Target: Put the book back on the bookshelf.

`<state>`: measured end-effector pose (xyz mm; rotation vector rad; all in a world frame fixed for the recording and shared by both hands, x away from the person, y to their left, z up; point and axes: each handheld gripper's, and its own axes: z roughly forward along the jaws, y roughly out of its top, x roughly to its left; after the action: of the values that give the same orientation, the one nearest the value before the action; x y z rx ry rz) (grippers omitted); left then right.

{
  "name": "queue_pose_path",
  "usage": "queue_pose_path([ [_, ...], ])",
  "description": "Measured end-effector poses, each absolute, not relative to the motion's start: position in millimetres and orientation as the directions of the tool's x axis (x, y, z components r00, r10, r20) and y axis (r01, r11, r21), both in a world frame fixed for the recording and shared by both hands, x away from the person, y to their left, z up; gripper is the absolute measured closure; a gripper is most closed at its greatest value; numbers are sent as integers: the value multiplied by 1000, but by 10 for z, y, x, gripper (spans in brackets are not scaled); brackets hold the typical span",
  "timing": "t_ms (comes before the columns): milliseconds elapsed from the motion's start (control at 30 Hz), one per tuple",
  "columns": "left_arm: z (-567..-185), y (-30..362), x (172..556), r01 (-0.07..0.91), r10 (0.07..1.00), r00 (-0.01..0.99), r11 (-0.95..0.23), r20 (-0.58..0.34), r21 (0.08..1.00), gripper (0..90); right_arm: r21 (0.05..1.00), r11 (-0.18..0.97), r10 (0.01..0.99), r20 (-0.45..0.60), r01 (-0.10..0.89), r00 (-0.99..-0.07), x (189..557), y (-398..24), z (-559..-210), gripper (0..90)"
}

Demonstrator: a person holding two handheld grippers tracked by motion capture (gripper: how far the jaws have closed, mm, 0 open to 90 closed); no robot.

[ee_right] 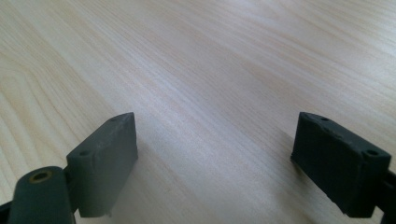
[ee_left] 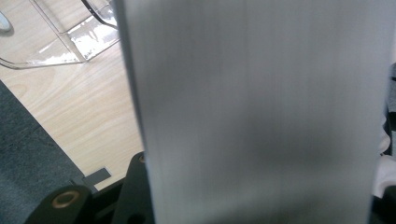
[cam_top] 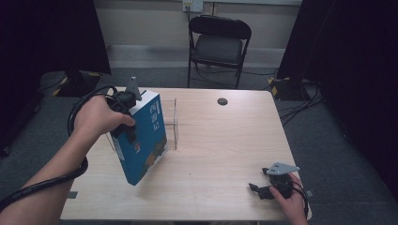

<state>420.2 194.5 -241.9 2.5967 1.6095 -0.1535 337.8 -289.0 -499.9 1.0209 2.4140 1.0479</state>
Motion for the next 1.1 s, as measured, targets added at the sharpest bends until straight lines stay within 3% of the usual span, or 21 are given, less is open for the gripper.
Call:
queue_pose_path([
  [1100, -2377, 1739, 4291, 914, 905, 406, -404, -125, 44, 621, 735, 473, 718, -3, 485, -696, 3379, -2888, -5002, 131],
])
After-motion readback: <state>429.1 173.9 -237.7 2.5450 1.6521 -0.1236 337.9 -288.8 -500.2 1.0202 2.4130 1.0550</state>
